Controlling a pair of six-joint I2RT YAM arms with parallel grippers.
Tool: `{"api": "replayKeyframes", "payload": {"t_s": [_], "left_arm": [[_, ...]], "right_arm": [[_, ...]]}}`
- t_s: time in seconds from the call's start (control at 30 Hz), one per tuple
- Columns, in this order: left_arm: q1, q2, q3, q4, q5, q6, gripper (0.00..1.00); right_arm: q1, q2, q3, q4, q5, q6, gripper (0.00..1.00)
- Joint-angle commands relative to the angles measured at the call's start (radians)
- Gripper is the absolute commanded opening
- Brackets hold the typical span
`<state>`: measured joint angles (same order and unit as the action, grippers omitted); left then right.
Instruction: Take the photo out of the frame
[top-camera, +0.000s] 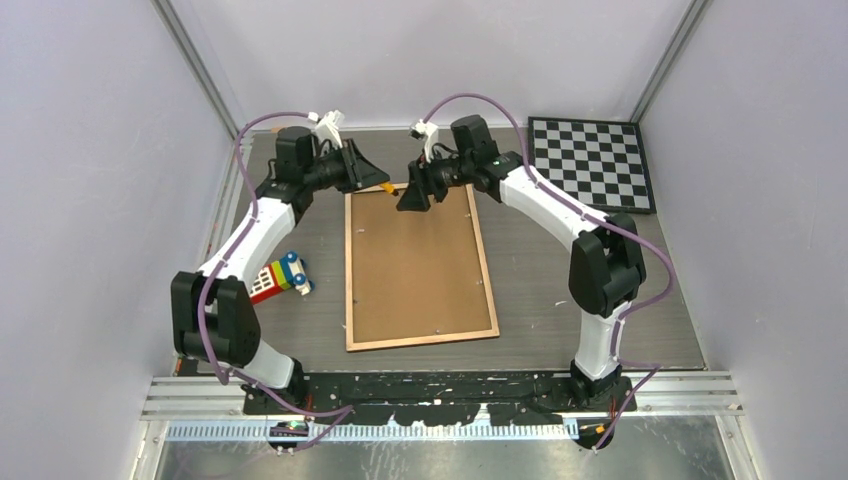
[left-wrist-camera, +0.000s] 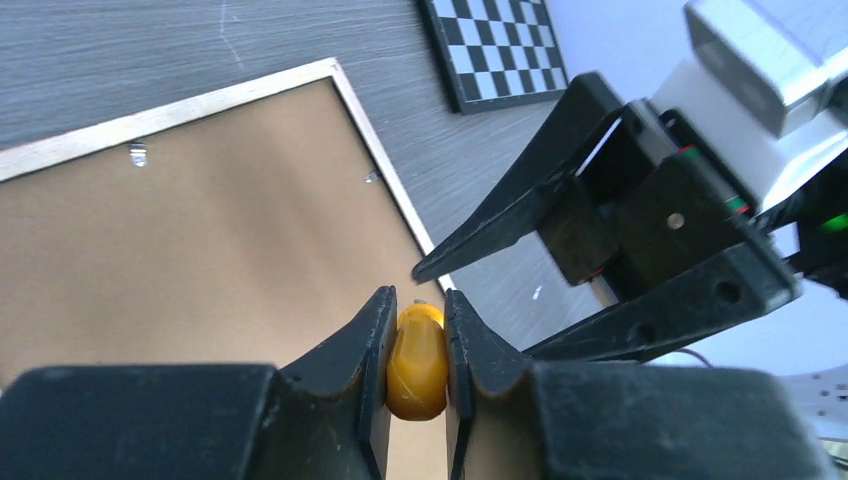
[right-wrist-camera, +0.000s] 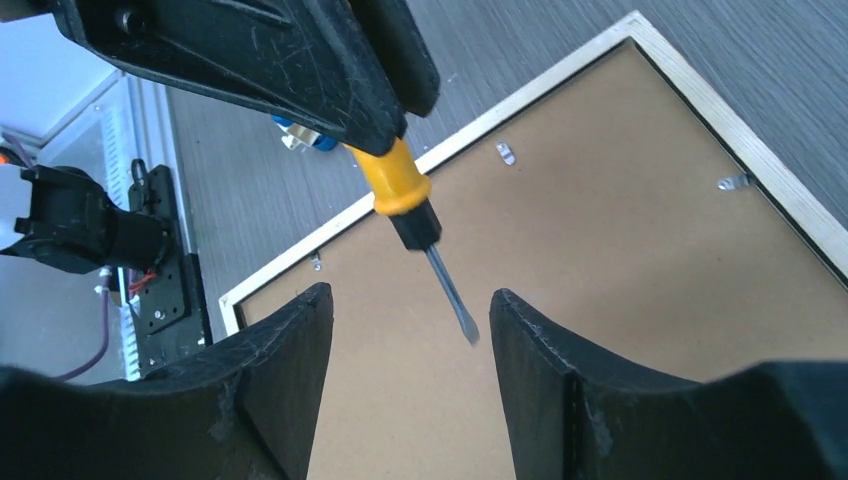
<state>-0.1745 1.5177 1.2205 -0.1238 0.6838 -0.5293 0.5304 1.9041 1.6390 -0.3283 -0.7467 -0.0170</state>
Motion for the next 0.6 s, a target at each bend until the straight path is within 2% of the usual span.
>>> {"api": "replayKeyframes", "payload": {"t_s": [0.0, 0.1, 0.27, 0.3, 0.57], "left_arm": [[0.006, -0.060, -0.002, 0.100, 0.053, -0.133, 0.00], [0.006, -0.062, -0.003, 0.111, 0.066, -0.156, 0.00], [0.006, -0.075, -0.003, 0.107, 0.142, -0.151, 0.01], [0.005, -0.079, -0.001, 0.087, 0.159, -0.136, 0.05], [0.007, -0.068, 0.063, -0.186, 0.286, 0.033, 0.52]], "right_arm": [[0.013, -0.042, -0.006, 0.065, -0.035, -0.034, 0.62], [0.032, -0.047, -0.016, 0.050, -0.026, -0.081, 0.52], [0.041, -0.054, -0.020, 0.020, 0.034, -0.153, 0.10], [0.041, -0.059, -0.021, 0.016, 0.038, -0.170, 0.03], [0.049, -0.113, -0.049, -0.038, 0.040, -0.349, 0.01]]}}
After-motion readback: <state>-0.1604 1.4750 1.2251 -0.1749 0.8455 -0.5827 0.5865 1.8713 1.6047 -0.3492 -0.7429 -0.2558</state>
